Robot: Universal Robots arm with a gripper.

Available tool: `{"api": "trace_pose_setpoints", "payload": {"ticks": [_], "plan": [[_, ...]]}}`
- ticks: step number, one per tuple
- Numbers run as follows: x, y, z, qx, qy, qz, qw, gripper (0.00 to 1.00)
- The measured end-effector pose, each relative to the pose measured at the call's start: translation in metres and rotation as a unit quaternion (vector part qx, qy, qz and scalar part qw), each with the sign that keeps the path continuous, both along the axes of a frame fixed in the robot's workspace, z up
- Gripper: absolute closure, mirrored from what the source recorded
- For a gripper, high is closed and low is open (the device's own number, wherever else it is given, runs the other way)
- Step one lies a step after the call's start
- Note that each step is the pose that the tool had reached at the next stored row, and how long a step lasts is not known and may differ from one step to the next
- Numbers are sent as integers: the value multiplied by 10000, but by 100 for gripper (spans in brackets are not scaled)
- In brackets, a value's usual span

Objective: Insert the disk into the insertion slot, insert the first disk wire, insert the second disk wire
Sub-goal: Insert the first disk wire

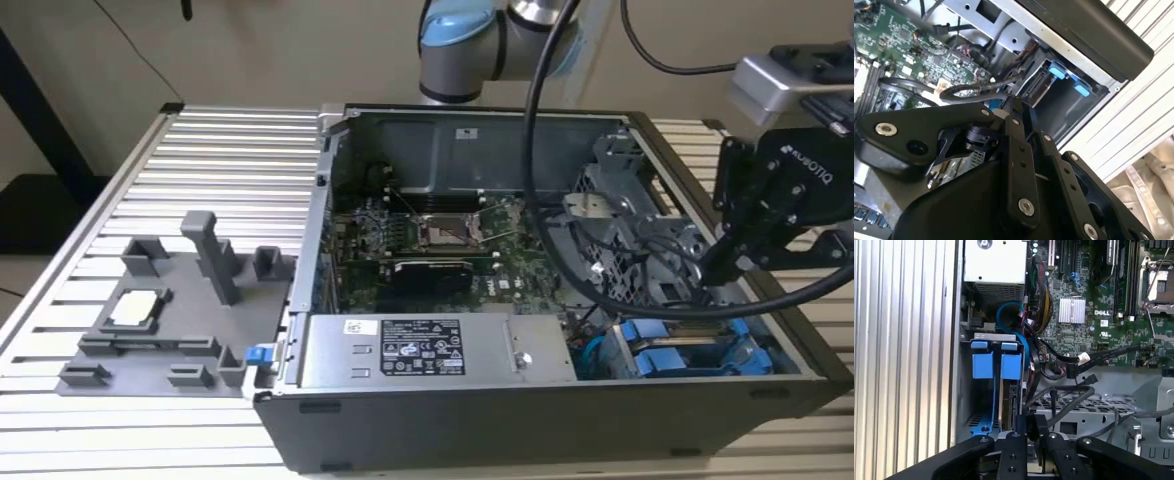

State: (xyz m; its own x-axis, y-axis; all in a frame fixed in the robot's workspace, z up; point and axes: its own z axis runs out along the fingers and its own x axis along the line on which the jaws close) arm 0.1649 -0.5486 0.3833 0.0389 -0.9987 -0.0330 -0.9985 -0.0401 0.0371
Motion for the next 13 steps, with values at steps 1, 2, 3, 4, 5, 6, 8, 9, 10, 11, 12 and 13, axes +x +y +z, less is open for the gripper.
{"api": "trace_pose_setpoints", "payload": {"ticks": [1,2,3,4,5,6,8,9,10,11,12,13], "plan": [[0,-2,-2,75,0,-5,10000,81],[-1,-9,-5,130,0,-9,9999,81],[-1,-28,-8,145,0,-12,9999,81],[1,-58,-9,146,1,-13,9999,81],[2,-90,-9,146,4,-14,9999,81],[3,-122,-9,146,7,-14,9999,81],[4,-189,-11,146,10,-17,9999,81],[3,-225,-12,146,11,-18,9999,81],[3,-263,-20,145,11,-20,9999,81],[4,-295,-31,147,11,-22,9999,81],[4,-327,-42,147,11,-25,9999,81],[4,-358,-52,148,11,-28,9999,81]]}}
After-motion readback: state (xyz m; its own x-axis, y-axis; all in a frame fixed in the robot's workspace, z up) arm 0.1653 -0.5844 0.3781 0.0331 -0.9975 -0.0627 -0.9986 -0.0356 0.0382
